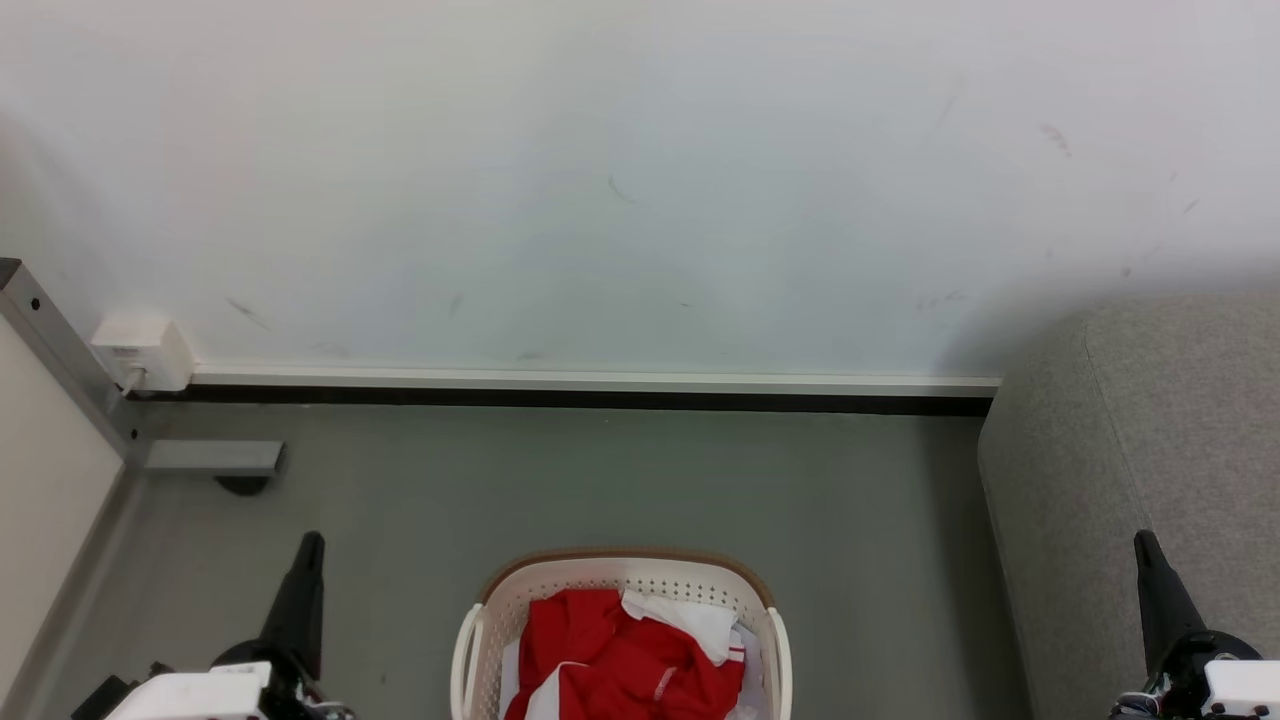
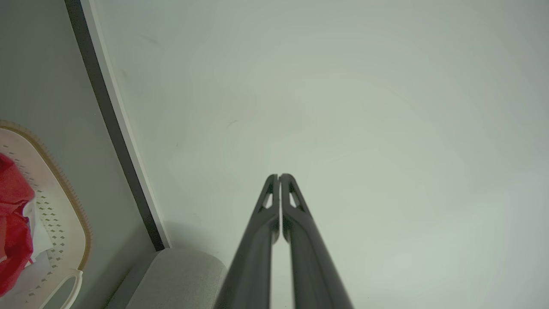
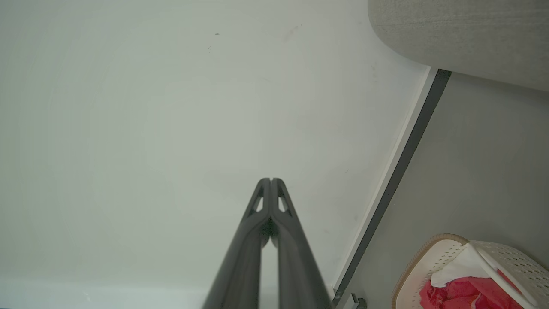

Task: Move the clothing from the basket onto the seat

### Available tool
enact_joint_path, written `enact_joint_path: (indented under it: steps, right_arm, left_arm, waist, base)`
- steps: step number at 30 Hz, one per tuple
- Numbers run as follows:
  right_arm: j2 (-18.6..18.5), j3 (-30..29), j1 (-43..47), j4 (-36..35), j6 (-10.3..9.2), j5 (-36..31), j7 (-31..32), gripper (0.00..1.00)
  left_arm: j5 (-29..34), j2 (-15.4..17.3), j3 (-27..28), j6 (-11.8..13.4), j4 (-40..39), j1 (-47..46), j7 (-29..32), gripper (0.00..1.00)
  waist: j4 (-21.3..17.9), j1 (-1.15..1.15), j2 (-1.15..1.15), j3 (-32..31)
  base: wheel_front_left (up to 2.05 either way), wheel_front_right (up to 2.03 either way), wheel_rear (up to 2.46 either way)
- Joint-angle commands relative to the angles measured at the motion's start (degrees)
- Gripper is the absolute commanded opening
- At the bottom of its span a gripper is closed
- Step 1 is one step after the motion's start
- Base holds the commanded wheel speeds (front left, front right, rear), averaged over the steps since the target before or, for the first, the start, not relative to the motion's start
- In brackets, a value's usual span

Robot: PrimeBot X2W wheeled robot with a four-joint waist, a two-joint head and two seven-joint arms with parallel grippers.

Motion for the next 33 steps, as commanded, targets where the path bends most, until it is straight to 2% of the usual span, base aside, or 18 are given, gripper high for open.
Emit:
enact_joint_path:
  steps: [1, 33]
  right_arm:
    - [-0.4, -0.2, -0.8, 0.2, -0.13, 0.1, 0.1, 0.0]
    - [-0.4, -0.2, -0.8, 0.2, -0.13, 0.1, 0.1, 0.0]
  left_arm:
    - [-0.8, 0.2, 0.1, -0.3, -0.1, -0.4, 0.2, 0.0]
    - [-0.8, 0.2, 0.1, -0.3, -0.1, -0.4, 0.2, 0.0]
  waist:
    - [0.0, 0.0, 0.0, 0.0]
    - [0.0, 0.0, 0.0, 0.0]
  base:
    - [0.0, 0.0, 0.0]
    - [0.0, 0.0, 0.0]
